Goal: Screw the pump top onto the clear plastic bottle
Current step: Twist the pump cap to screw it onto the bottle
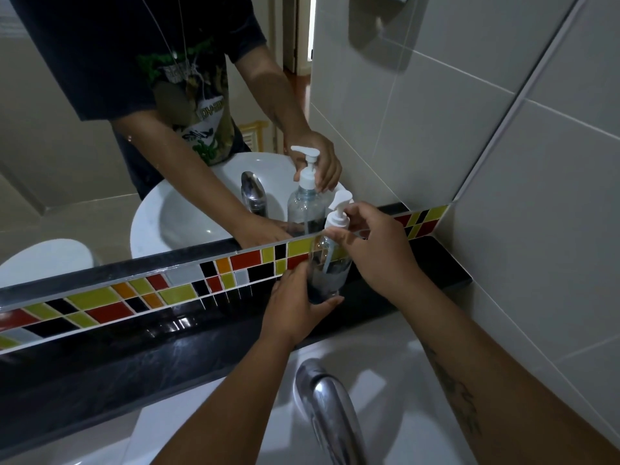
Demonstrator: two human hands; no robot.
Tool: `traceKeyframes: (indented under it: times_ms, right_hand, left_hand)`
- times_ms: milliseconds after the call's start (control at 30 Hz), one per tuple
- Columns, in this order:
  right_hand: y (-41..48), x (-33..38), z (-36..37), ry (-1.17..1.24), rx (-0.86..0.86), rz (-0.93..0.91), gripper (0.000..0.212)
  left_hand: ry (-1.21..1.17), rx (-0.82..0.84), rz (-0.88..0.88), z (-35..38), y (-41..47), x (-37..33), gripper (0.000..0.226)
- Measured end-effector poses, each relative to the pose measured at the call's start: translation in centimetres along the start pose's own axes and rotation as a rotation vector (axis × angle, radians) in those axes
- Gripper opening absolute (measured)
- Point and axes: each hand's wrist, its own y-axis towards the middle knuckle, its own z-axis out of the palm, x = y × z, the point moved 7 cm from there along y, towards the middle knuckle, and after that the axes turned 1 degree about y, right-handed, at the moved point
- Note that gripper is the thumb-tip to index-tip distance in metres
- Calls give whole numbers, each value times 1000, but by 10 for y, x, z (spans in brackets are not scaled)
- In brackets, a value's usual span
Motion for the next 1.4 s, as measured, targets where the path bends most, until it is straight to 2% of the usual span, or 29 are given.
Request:
traceKeyframes:
  times_ms: [233,333,400,500,533,600,667,867,967,1100,1167,1267,1400]
  right_hand:
    - [0,3,2,-93,-11,-55,31]
    - [3,-2,0,33,28,29,34]
    - [3,-5,2,80,54,58,46]
    - [-1,-6,6,153,96,65,80]
    - [-2,-6,7,158,115,59,79]
    - [-5,-3,8,129,156,37,55]
    - [-6,-2,7,116,156,22,41]
    - [1,-4,3,117,-14,24,33]
    - [3,-9,8,80,-71,46,46]
    - [-2,-17,0,104,-10,46,81]
    - [-5,-17,-5,153,55,37,74]
    - [-6,-16,-2,179,121,29,49]
    - [-4,-12,0,195,57,19,30]
  left_hand:
    - [-1,3,-4,0,0,1,66]
    - [-12,5,-7,0,1,-1,67]
    - [-17,6,-10,0,1,-2,65]
    - [-11,6,-6,-1,0,-3,61]
    - [-13,7,-5,-2,0,-3,61]
    - [-14,7,-5,-2,-1,-2,61]
    - [-11,9,-11,-1,-1,-2,63]
    - [-8,8,-7,0,0,-1,66]
    - [-2,0,-3,-1,0,-1,66]
    - [8,-7,7,-2,0,-3,68]
    - [11,-8,6,-2,1,-3,68]
    - [11,-5,-5,-2,0,-3,66]
    - [23,3,-17,-1,-1,-3,65]
